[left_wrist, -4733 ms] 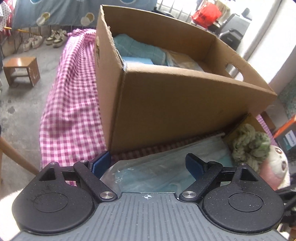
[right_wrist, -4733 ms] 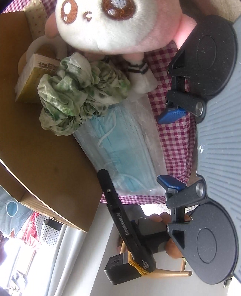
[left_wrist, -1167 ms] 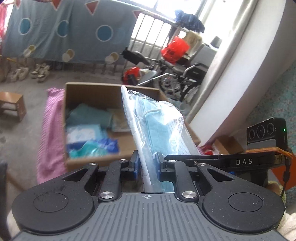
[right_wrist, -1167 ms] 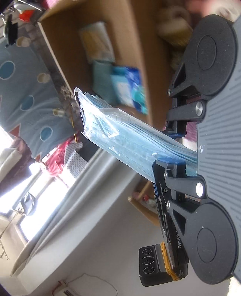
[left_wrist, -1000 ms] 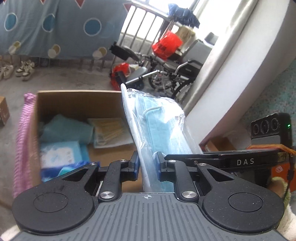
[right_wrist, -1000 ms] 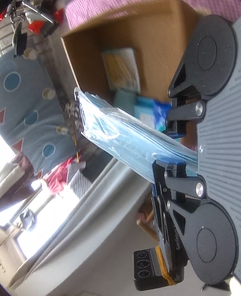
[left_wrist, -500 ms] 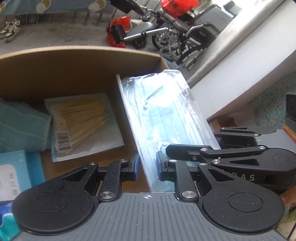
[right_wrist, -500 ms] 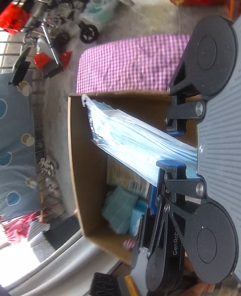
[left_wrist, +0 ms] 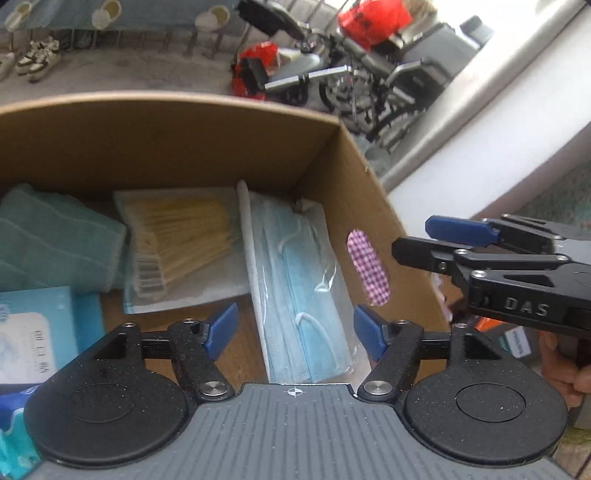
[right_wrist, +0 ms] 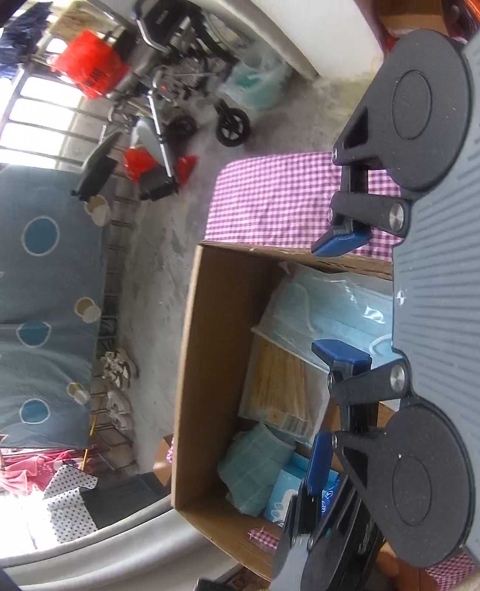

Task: Organize soft objects
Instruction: 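Lower the mask pack beside the swab bag and open the right gripper, then move the right gripper out of the box to the pink plush bunny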

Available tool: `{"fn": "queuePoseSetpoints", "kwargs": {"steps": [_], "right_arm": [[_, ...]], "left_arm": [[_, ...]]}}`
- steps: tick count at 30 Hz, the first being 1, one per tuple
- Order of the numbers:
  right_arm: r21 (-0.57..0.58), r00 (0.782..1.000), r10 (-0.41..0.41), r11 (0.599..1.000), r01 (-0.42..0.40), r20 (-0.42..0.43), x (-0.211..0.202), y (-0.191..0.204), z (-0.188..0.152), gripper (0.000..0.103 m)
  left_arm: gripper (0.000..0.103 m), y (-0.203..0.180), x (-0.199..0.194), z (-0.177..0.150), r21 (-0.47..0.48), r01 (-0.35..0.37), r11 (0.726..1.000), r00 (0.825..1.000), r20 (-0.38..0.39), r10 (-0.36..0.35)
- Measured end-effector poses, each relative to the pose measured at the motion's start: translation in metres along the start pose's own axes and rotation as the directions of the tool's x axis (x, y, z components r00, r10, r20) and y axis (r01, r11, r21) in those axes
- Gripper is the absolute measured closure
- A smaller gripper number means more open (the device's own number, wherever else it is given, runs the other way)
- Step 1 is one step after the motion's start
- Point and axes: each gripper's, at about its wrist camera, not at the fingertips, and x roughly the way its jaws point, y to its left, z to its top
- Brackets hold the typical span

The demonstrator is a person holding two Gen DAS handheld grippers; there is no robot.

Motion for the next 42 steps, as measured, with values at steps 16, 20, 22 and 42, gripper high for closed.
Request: {"fn": "queuePoseSetpoints", "kwargs": {"steps": [16,20,22,42], "right_arm": [[0.004,0.884,0.261,0.959,-0.282,-0.389,0.105,0.082,-0.003,0.056],[0.055,0.858,0.208,0.977,-0.207,-0.47,0.126,0.072,-0.018,0.057],[0.095,0.859,0.224,0.974,-0.204,-0.461,0.123,0.065,-0.02,0.057],[0.305,0.855,0.45,0.802,-0.514,0.258,-0.175,0.011,-0.167,0.021]], "left_arm": [[0.001,0.042,-0.182,-0.077,-0.065,-0.036,0.997,0.907,0.416,0.06],[0.001,0.066,-0.202,-0.101,-0.107,-0.051,0.993,0.899,0.429,0.092],[0.001,0.076,-0.209,-0.111,-0.131,-0.062,0.989,0.892,0.438,0.114],[0.001,0.028,-0.2,-0.162,0.025,0.012,1.0,0.936,0.352,-0.02]]}}
